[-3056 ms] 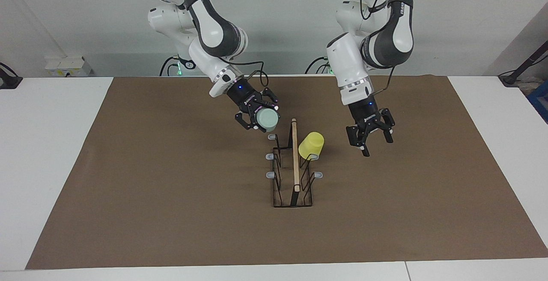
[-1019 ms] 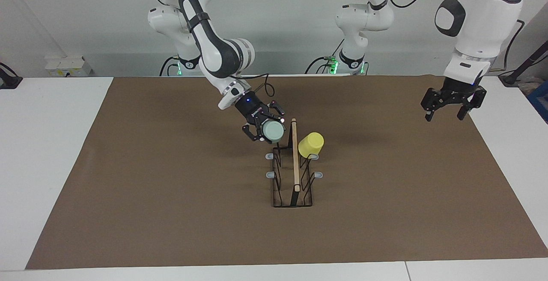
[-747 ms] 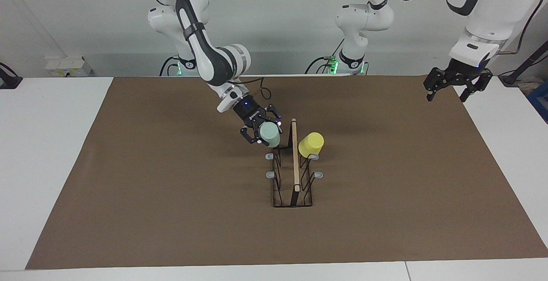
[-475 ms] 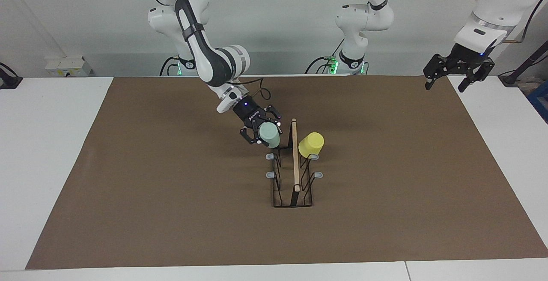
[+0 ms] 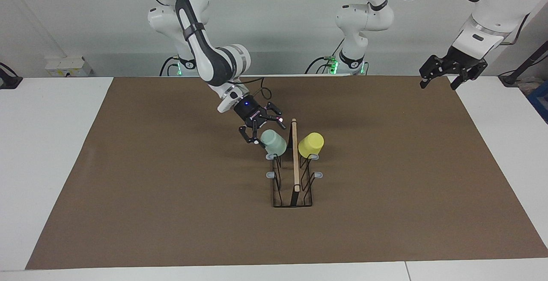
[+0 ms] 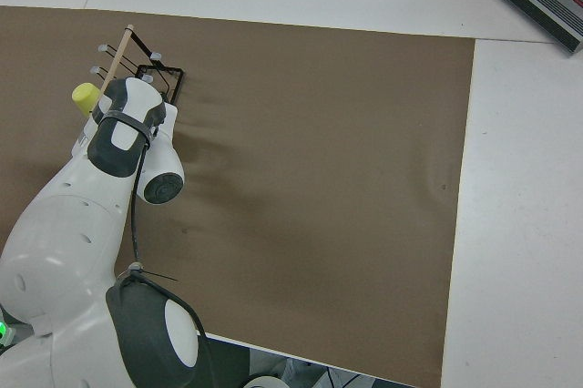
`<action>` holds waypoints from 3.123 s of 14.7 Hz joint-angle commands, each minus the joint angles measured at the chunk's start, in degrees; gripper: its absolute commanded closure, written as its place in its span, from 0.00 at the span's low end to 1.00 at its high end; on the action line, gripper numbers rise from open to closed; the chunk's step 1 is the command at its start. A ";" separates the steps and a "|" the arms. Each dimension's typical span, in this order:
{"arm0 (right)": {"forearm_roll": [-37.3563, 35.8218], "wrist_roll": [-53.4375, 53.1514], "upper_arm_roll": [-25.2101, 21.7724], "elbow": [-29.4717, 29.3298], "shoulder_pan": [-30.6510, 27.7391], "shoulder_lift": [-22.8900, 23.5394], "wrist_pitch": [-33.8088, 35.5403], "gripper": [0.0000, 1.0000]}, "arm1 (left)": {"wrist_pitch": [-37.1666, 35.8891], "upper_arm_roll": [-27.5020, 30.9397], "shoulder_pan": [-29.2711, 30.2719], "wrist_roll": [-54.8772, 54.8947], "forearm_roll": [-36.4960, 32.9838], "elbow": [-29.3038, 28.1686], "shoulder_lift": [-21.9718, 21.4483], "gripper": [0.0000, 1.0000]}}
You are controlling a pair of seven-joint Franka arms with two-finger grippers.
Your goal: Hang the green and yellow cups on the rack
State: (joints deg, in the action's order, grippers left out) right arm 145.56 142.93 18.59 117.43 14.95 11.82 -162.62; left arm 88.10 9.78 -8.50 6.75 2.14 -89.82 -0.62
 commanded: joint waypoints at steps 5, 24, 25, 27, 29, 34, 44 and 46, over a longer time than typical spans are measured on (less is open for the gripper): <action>2.19 -0.10 0.66 -9.15 0.87 -1.70 -17.81 0.00 | 2.78 -0.02 -0.11 -1.12 -2.05 -3.43 -2.37 0.00; -39.98 0.16 0.57 -8.72 -14.32 -2.94 -6.06 0.00 | 2.34 -0.20 -0.02 -1.21 -2.05 -3.34 -2.46 0.00; -43.05 0.07 0.57 -8.10 -15.73 -3.03 -4.39 0.00 | 2.34 -0.20 -0.02 -1.21 -2.05 -3.34 -2.46 0.00; -50.78 -0.28 0.39 -7.92 -19.33 -3.11 1.13 0.00 | 2.34 -0.20 -0.02 -1.21 -2.05 -3.34 -2.46 0.00; -59.13 -3.24 0.04 -7.75 -23.10 -3.55 8.06 0.00 | 2.34 -0.20 -0.02 -1.21 -2.05 -3.34 -2.46 0.00; -90.04 -30.80 -0.14 -12.13 -34.01 -3.73 30.66 0.00 | 2.34 -0.20 -0.02 -1.21 -2.05 -3.34 -2.46 0.00; -118.22 -81.17 -0.14 -15.48 -34.02 -5.75 39.91 0.00 | 2.34 -0.20 -0.02 -1.21 -2.05 -3.34 -2.46 0.00; -120.67 -92.33 -0.14 -15.48 -33.59 -6.71 41.85 0.00 | 2.34 -0.20 -0.02 -1.21 -2.05 -3.34 -2.46 0.00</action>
State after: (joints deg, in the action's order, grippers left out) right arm 27.87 60.94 18.24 101.92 -18.39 6.83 -123.35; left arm 89.31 9.80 -8.40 6.39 1.14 -91.12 -1.36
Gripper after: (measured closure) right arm 0.000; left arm 0.000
